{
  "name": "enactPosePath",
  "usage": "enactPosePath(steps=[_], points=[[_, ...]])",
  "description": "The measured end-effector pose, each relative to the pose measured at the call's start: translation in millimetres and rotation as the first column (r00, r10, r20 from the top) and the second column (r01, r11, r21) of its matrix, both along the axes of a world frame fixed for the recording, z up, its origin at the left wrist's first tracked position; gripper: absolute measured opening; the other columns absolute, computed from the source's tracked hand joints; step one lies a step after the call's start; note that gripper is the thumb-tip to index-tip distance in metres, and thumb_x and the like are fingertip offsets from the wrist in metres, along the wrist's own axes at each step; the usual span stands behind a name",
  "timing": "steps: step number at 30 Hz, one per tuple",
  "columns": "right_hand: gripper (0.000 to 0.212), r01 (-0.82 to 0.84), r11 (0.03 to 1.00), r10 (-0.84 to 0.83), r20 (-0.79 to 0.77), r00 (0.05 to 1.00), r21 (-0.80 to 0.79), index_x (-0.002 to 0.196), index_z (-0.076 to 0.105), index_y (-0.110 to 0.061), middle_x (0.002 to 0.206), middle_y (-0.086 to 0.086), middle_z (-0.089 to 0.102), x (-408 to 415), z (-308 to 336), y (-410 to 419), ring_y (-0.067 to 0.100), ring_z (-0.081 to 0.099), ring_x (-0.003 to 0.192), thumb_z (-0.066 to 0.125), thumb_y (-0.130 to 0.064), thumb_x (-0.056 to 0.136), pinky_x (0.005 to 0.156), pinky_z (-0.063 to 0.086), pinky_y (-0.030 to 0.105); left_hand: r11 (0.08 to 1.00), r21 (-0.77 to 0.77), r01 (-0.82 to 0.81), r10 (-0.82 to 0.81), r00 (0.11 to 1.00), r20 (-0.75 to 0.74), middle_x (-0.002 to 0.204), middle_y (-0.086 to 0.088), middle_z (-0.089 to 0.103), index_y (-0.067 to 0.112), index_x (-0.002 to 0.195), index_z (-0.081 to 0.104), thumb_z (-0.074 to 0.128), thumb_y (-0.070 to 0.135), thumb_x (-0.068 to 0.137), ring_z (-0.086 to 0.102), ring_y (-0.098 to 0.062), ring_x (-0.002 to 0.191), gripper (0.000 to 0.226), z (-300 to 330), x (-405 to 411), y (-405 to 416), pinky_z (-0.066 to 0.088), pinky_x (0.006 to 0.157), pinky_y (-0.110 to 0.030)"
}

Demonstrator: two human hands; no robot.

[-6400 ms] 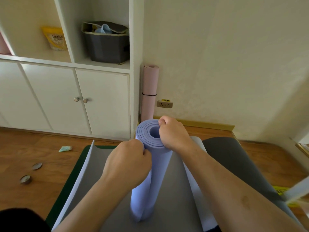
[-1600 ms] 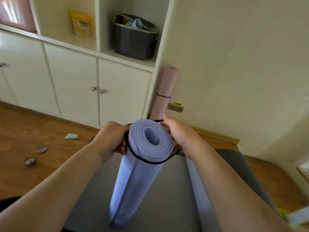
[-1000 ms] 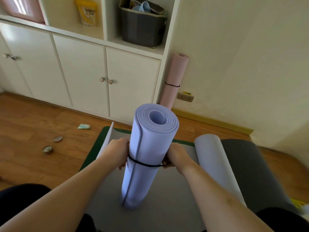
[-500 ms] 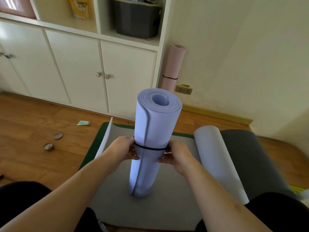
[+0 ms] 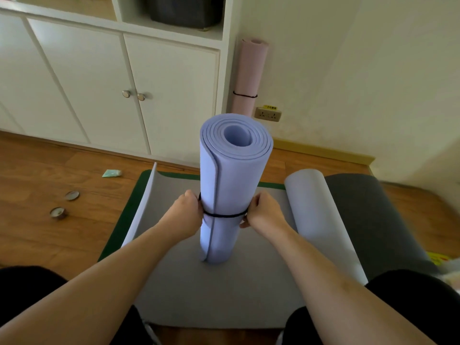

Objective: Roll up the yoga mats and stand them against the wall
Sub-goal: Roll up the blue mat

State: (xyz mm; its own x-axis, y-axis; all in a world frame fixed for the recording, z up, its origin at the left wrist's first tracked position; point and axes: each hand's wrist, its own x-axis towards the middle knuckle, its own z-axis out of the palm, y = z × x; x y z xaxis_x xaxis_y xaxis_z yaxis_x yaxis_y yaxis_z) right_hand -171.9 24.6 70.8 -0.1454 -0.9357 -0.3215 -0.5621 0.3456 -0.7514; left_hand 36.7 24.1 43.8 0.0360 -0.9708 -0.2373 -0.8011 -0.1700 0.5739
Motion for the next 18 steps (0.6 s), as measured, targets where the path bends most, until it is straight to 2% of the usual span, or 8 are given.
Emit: enactPosePath(steps=[2, 4, 7, 9, 11, 14, 16, 18], points=[[0.019, -0.048, 0.999, 0.049, -0.054, 0.997, 0.021, 0.093, 0.050, -0.010, 0.091, 0.011, 0.070, -5, -9, -6, 0.023, 0.076, 0.074, 0.045, -0.019, 0.110, 0.049, 0.054, 0.023, 0.996, -0.029, 0.090, -0.086, 0.989, 0.119, 0.103, -0.010, 0.058, 0.002, 0.105, 0.050, 0.046, 0.009, 0.106, 0.060, -0.025, 0.088, 0.008, 0, -1, -7, 0.051, 0.072, -0.035], [0.019, -0.067, 0.996, 0.073, -0.084, 0.994, 0.065, 0.099, 0.053, -0.008, 0.096, 0.013, 0.070, -9, -19, -11, 0.028, 0.076, 0.080, 0.046, -0.022, 0.110, 0.068, 0.066, 0.042, 0.984, -0.031, 0.174, -0.164, 0.964, 0.210, 0.108, -0.012, 0.056, 0.004, 0.108, 0.054, 0.044, 0.003, 0.105, 0.057, -0.023, 0.090, 0.010, -1, -3, -10, 0.049, 0.076, -0.030], [0.022, -0.059, 0.988, 0.070, -0.071, 0.995, 0.143, 0.102, 0.058, -0.004, 0.095, 0.014, 0.072, -13, -33, -20, 0.028, 0.076, 0.080, 0.045, -0.021, 0.109, 0.077, 0.066, 0.054, 0.973, 0.017, 0.229, -0.225, 0.940, 0.255, 0.111, -0.013, 0.057, 0.005, 0.110, 0.057, 0.043, 0.006, 0.106, 0.058, -0.023, 0.094, 0.014, -10, -4, -15, 0.050, 0.079, -0.029], [0.017, 0.040, 0.983, -0.052, 0.060, 0.997, 0.179, 0.108, 0.060, -0.003, 0.099, 0.015, 0.073, -16, -37, -29, 0.029, 0.076, 0.083, 0.050, -0.017, 0.107, 0.075, 0.067, 0.052, 0.991, 0.037, 0.127, -0.131, 0.980, 0.147, 0.104, -0.011, 0.062, 0.008, 0.107, 0.057, 0.045, 0.016, 0.108, 0.061, -0.023, 0.091, 0.015, -14, -3, -24, 0.054, 0.079, -0.033], [0.010, 0.162, 0.975, -0.193, 0.219, 0.956, 0.150, 0.111, 0.061, -0.007, 0.107, 0.014, 0.074, -22, -37, -37, 0.030, 0.076, 0.089, 0.054, -0.008, 0.104, 0.075, 0.067, 0.049, 0.993, 0.086, -0.077, 0.087, 0.990, -0.114, 0.104, -0.007, 0.066, 0.014, 0.110, 0.057, 0.051, 0.023, 0.106, 0.065, -0.023, 0.094, 0.011, -10, -2, -32, 0.058, 0.084, -0.039], [0.034, 0.152, 0.987, -0.163, 0.318, 0.934, 0.060, 0.114, 0.068, -0.018, 0.111, 0.006, 0.076, -25, -29, -43, 0.028, 0.076, 0.097, 0.051, 0.006, 0.098, 0.081, 0.067, 0.047, 0.963, 0.217, -0.158, 0.251, 0.817, -0.519, 0.115, -0.001, 0.069, 0.023, 0.120, 0.062, 0.054, 0.012, 0.102, 0.068, -0.020, 0.106, 0.022, 2, -3, -36, 0.062, 0.090, -0.044], [0.049, 0.057, 0.998, -0.060, 0.297, 0.953, 0.020, 0.121, 0.069, -0.021, 0.115, -0.001, 0.075, -21, -24, -43, 0.025, 0.073, 0.105, 0.051, 0.012, 0.090, 0.088, 0.065, 0.048, 0.973, 0.222, -0.059, 0.178, 0.803, -0.568, 0.118, 0.000, 0.069, 0.025, 0.128, 0.061, 0.058, 0.003, 0.096, 0.068, -0.020, 0.108, 0.038, 11, -6, -34, 0.063, 0.089, -0.042], [0.057, 0.000, 1.000, -0.002, 0.309, 0.951, 0.006, 0.128, 0.068, -0.019, 0.122, -0.004, 0.072, -17, -20, -42, 0.023, 0.069, 0.114, 0.054, 0.014, 0.084, 0.096, 0.063, 0.047, 0.983, 0.183, 0.023, 0.071, 0.870, -0.488, 0.119, 0.000, 0.066, 0.022, 0.132, 0.056, 0.070, 0.003, 0.086, 0.067, -0.022, 0.107, 0.052, 14, -7, -32, 0.062, 0.092, -0.044]])
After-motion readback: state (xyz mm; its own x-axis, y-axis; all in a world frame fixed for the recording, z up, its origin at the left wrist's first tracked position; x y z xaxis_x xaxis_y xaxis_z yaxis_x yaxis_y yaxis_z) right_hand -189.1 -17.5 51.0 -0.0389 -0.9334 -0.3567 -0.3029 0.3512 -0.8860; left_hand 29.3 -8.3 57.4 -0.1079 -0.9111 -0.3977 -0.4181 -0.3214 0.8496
